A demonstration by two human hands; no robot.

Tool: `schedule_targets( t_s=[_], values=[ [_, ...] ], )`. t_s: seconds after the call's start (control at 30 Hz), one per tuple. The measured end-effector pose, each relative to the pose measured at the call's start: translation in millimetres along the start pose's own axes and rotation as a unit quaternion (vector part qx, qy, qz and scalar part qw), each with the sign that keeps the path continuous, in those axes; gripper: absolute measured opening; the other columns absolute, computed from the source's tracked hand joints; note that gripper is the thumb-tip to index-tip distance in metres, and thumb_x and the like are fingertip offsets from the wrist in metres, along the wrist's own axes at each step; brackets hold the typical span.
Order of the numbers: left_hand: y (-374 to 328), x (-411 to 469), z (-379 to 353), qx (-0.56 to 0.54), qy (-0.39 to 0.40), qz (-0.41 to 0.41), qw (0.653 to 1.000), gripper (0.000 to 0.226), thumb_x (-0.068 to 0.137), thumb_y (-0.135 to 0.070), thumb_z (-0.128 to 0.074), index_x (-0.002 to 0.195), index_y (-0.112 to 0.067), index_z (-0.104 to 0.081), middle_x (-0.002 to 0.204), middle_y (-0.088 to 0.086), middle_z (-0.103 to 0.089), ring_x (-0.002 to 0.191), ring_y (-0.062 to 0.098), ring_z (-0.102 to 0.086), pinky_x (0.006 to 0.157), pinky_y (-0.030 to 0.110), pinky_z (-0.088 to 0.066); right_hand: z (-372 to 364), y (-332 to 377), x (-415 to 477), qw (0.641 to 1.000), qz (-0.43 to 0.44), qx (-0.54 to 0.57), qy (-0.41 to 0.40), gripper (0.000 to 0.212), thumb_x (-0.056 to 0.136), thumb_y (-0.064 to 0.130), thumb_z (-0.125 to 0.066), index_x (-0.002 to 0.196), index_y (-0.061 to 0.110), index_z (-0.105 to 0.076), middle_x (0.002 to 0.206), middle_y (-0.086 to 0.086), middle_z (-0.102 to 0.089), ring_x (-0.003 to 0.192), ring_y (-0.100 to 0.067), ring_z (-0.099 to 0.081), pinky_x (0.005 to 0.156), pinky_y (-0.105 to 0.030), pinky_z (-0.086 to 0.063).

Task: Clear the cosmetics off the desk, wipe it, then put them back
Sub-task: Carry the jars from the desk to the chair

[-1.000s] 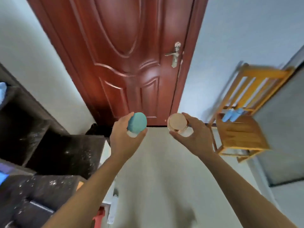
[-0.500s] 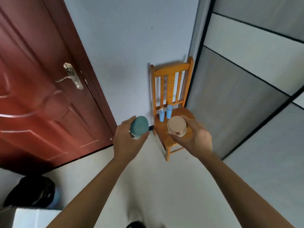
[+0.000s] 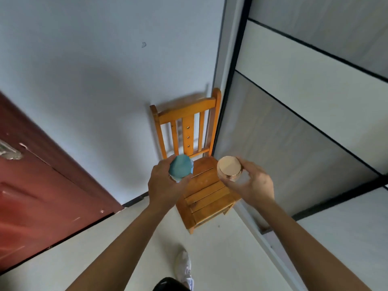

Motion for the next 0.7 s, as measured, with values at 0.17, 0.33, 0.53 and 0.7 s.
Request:
schedule_targets(
  t_s=[0.17, 0.33, 0.53, 0.7],
  values=[
    [-8, 71, -59, 0.025, 0.024, -0.002, 0.999, 0.079, 0.07, -0.037, -0.087, 0.138, -0.024, -0.05, 0.13, -0.003, -0.057, 0.117, 0.012, -0.049, 0.091, 0.033, -0.056, -9, -36, 78, 0.999, -0.045, -0.001, 0.009, 0.078, 0.065, 0.071, -0.079, 0.13, 0.033, -0.06, 0.123, 0.009, -0.068, 0.108, -0.012, -0.062, 0.084, -0.031, -0.056],
    [6, 105, -120, 0.042, 0.029, 0.018, 0.999, 0.077, 0.07, -0.045, -0.085, 0.136, -0.03, -0.048, 0.12, -0.019, -0.053, 0.112, 0.009, -0.05, 0.085, 0.021, -0.052, -38, -85, 129, 0.996, -0.079, 0.033, 0.04, 0.073, 0.063, 0.075, -0.077, 0.125, 0.04, -0.059, 0.114, 0.016, -0.068, 0.097, -0.002, -0.058, 0.075, -0.017, -0.051],
    [53, 116, -194, 0.107, 0.017, 0.139, 0.984, 0.076, 0.072, -0.054, -0.082, 0.135, -0.039, -0.042, 0.129, -0.017, -0.055, 0.113, 0.005, -0.048, 0.089, 0.026, -0.055, -125, -161, 179, 0.976, -0.099, 0.072, 0.181, 0.08, 0.065, 0.072, -0.079, 0.132, 0.034, -0.057, 0.121, 0.015, -0.067, 0.11, -0.01, -0.06, 0.087, -0.039, -0.059],
    [105, 116, -254, 0.135, -0.016, 0.214, 0.967, 0.077, 0.073, -0.046, -0.083, 0.137, -0.031, -0.044, 0.13, -0.009, -0.057, 0.11, 0.004, -0.045, 0.078, 0.011, -0.045, -198, -213, 206, 0.961, -0.073, 0.045, 0.262, 0.081, 0.071, 0.067, -0.078, 0.139, 0.03, -0.054, 0.135, 0.01, -0.063, 0.119, -0.013, -0.059, 0.098, -0.04, -0.055]
  ],
)
Point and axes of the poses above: each hand's wrist, its own x-axis towards the middle knuckle, its own z-axis out of the back of the hand, y = z × x, the point moved 8 cm from there along x, towards the middle knuckle
